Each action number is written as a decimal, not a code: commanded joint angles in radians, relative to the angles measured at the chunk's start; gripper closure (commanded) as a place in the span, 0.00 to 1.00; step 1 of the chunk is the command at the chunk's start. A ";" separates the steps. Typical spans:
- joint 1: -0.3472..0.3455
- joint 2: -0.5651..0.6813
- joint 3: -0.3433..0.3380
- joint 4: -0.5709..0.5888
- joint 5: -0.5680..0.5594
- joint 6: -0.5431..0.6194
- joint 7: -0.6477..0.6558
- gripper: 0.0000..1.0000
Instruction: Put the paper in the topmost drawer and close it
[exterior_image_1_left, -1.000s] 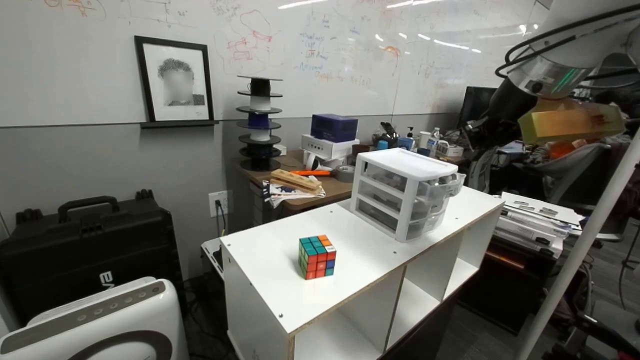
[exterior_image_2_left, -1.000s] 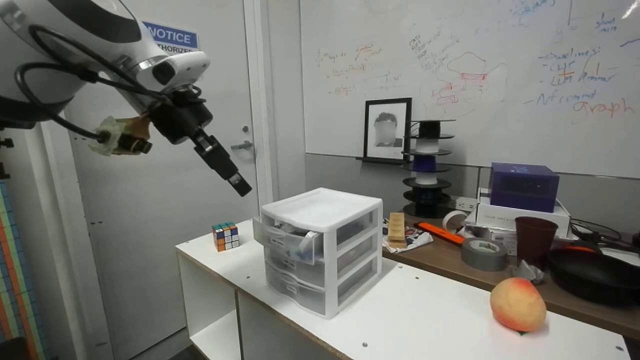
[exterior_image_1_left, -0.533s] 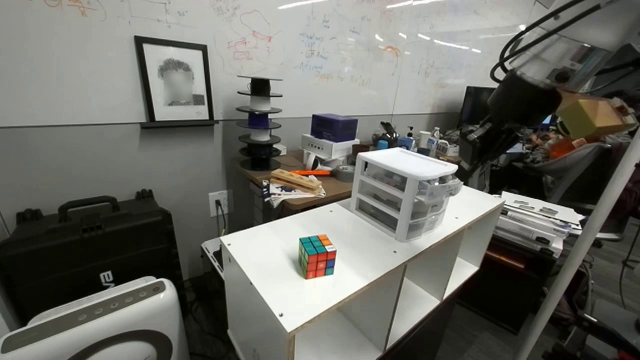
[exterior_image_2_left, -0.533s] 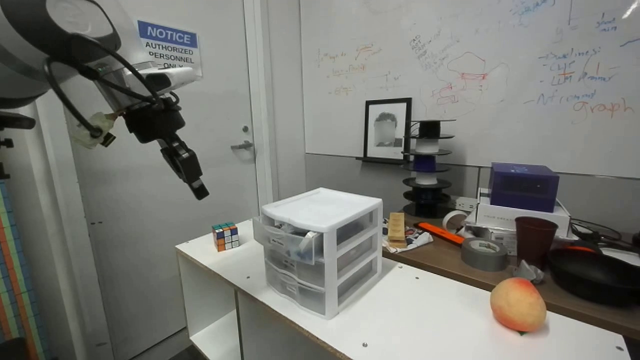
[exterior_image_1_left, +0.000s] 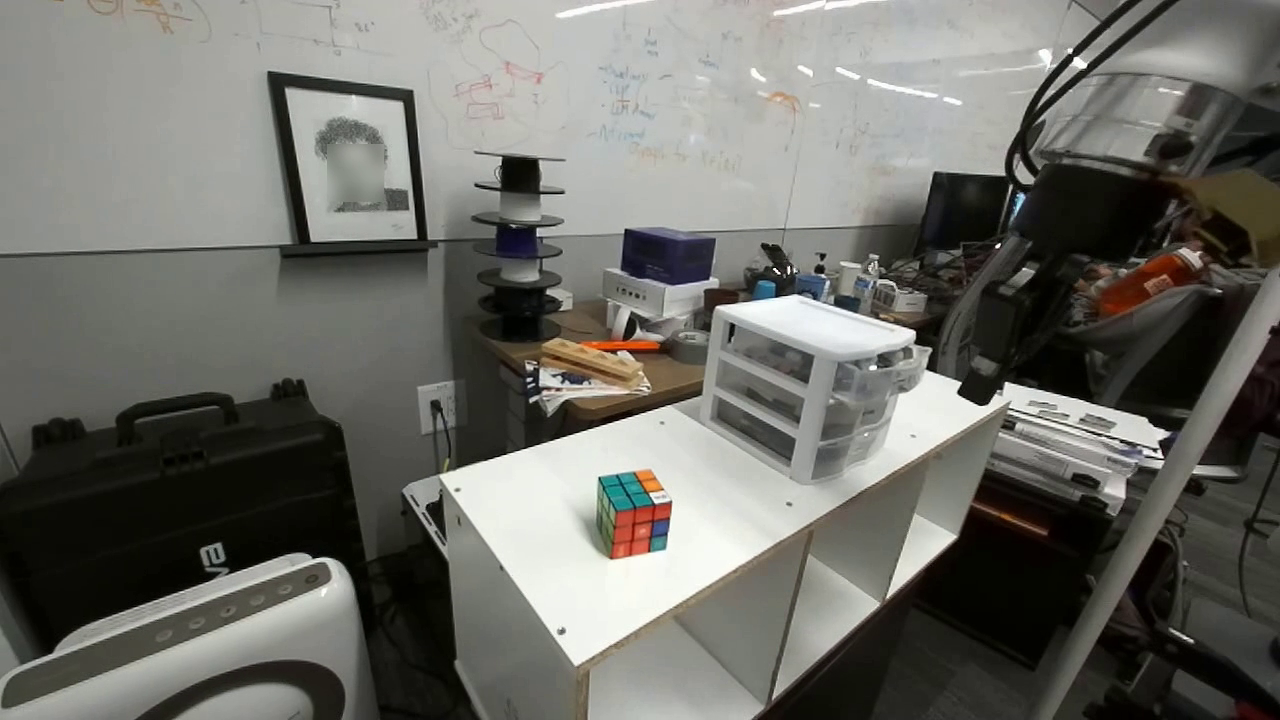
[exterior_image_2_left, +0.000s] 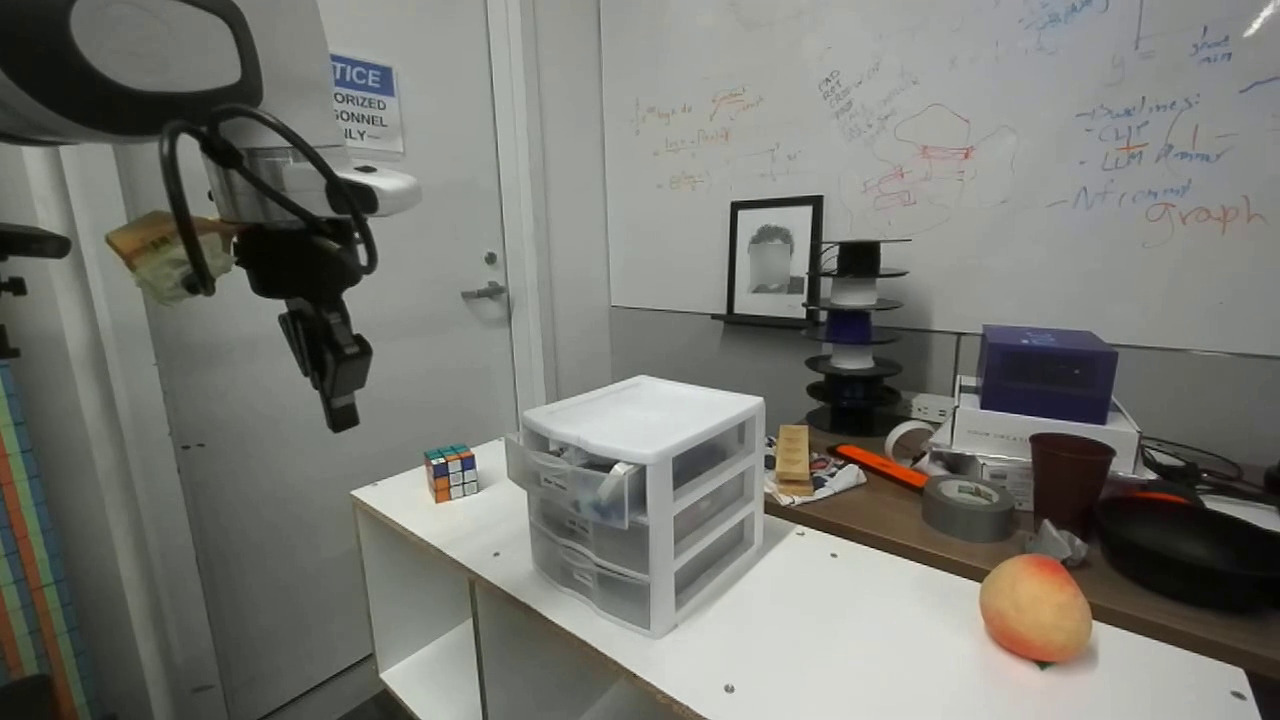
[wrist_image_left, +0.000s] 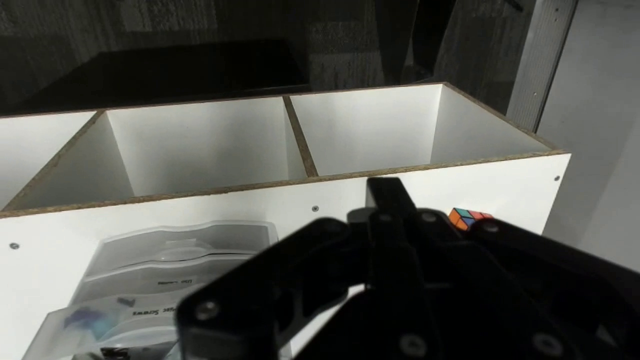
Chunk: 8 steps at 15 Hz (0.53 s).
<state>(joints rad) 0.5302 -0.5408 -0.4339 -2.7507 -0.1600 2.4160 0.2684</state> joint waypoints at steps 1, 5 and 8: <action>-0.001 -0.002 0.000 -0.003 0.000 0.000 0.000 0.99; 0.000 0.013 0.001 -0.003 0.000 0.003 0.000 0.99; -0.160 0.060 0.158 -0.003 0.126 0.011 -0.096 1.00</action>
<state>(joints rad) 0.5301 -0.5267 -0.4333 -2.7543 -0.1600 2.4178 0.2686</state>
